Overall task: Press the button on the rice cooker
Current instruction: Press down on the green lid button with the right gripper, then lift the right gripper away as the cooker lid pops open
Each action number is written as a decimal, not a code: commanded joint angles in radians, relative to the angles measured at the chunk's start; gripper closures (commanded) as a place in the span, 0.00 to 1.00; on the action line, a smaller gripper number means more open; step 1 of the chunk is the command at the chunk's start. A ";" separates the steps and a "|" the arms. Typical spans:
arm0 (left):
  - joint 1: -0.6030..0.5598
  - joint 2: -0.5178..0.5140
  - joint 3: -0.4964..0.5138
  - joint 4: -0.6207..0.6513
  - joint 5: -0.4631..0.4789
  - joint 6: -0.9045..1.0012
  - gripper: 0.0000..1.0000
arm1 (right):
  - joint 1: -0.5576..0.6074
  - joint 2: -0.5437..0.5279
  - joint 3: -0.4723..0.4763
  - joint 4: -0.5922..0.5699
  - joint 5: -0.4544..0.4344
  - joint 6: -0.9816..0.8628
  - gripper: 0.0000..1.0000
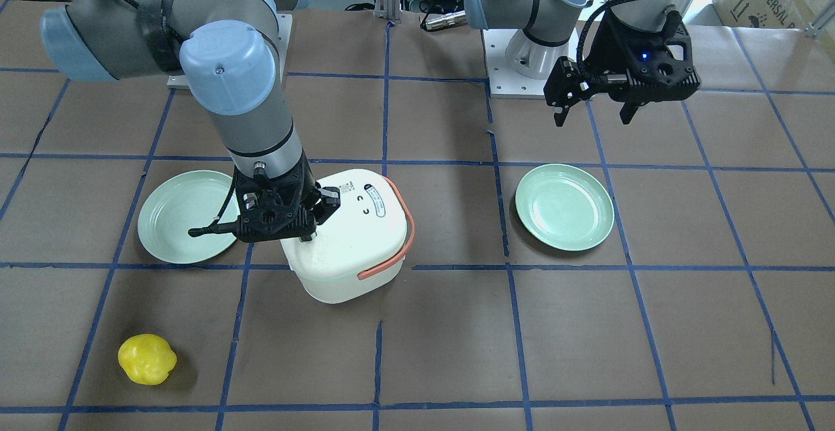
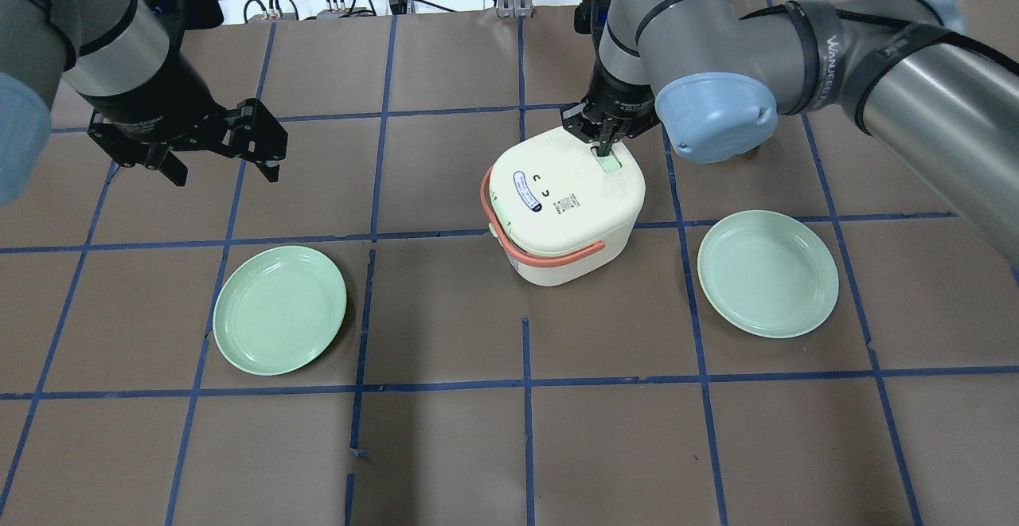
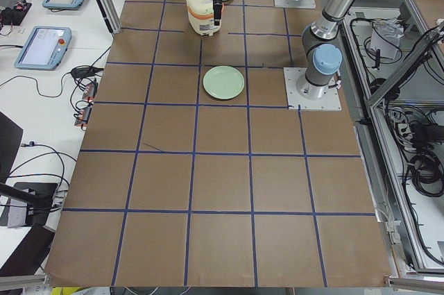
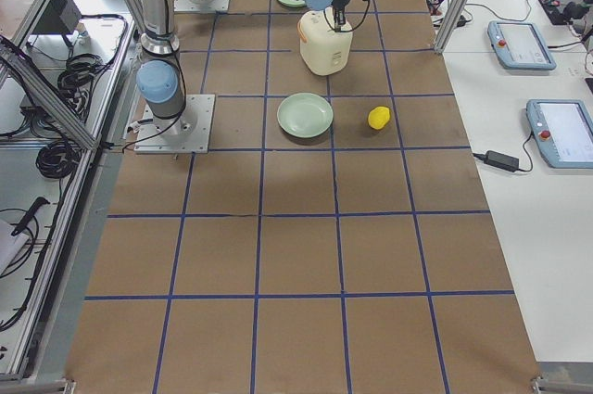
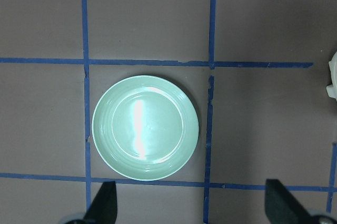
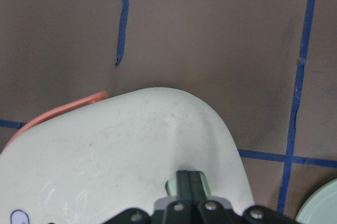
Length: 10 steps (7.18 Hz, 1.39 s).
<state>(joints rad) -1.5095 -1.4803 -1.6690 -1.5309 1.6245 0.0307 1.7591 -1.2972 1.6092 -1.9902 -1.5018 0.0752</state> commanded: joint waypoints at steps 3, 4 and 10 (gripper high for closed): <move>0.000 0.000 0.000 0.000 0.000 0.000 0.00 | -0.003 -0.063 -0.080 0.152 -0.011 0.000 0.73; 0.000 0.000 0.000 0.000 0.000 0.000 0.00 | -0.010 -0.097 -0.078 0.168 -0.017 -0.003 0.04; 0.000 0.000 0.000 0.000 0.000 0.000 0.00 | -0.144 -0.183 -0.087 0.206 -0.015 0.003 0.01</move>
<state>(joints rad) -1.5094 -1.4803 -1.6690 -1.5309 1.6245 0.0307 1.6455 -1.4678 1.5183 -1.7869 -1.5182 0.0837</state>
